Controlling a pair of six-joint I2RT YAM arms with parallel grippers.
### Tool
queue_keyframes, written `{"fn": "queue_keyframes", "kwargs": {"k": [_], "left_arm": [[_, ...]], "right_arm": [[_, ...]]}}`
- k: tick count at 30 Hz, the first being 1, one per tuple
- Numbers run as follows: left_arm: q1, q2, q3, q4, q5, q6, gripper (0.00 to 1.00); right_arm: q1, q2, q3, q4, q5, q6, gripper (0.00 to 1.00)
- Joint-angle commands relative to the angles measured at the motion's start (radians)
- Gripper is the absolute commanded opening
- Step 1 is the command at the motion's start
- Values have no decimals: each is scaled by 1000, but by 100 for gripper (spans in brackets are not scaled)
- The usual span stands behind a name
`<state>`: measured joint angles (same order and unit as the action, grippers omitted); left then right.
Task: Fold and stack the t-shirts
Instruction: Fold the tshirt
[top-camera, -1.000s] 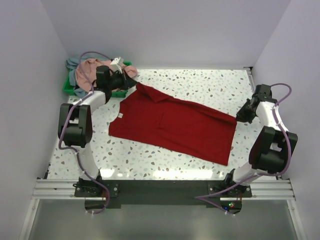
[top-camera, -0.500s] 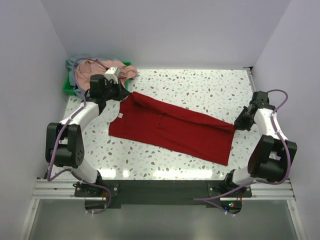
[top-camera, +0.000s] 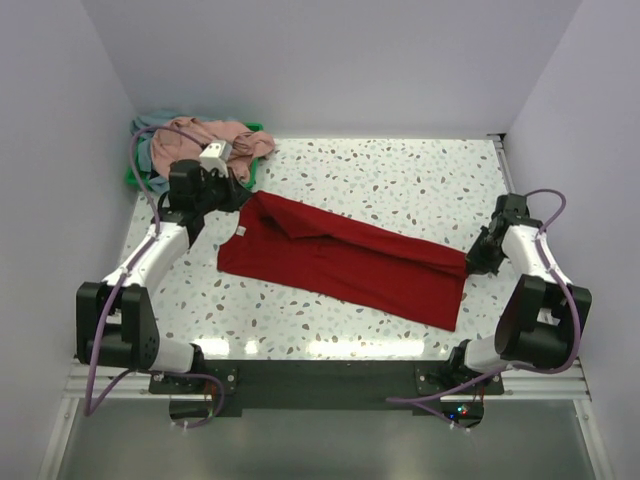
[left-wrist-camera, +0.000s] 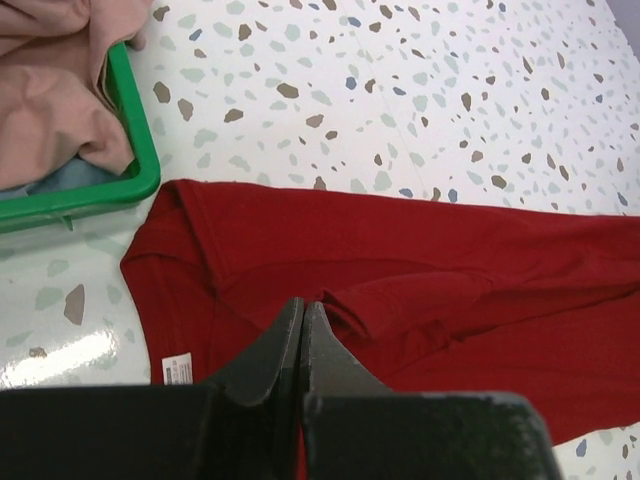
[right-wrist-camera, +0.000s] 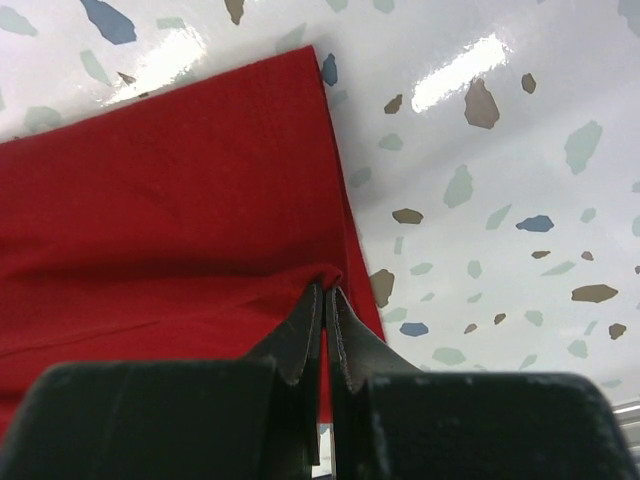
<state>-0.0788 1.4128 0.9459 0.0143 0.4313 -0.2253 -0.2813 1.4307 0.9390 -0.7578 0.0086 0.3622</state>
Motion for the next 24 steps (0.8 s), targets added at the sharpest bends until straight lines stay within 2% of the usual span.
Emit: {"fn": "queue_keyframes", "kwargs": {"k": [1, 3, 4, 6, 7, 11, 18, 24], "left_arm": [[4, -40, -25, -28, -25, -5, 0], [4, -52, -41, -50, -29, -8, 0], [5, -55, -44, -56, -31, -8, 0], [4, -54, -48, -63, -20, -11, 0], [5, -55, -50, -69, -17, -12, 0], [4, -64, -64, -74, -3, -19, 0], [4, -66, -76, -99, 6, -5, 0], [5, -40, -44, -129, 3, 6, 0]], "right_arm": [[11, -38, -12, -14, 51, -20, 0], [21, -45, -17, -24, 62, -20, 3], [22, -58, -19, -44, 70, -20, 14], [30, -79, -16, -63, 77, -16, 25], [31, -111, -14, -84, 83, -9, 35], [33, -176, -19, -100, 70, 4, 47], [39, -112, -40, -18, -56, -2, 45], [97, -23, -45, 23, -52, 35, 43]]}}
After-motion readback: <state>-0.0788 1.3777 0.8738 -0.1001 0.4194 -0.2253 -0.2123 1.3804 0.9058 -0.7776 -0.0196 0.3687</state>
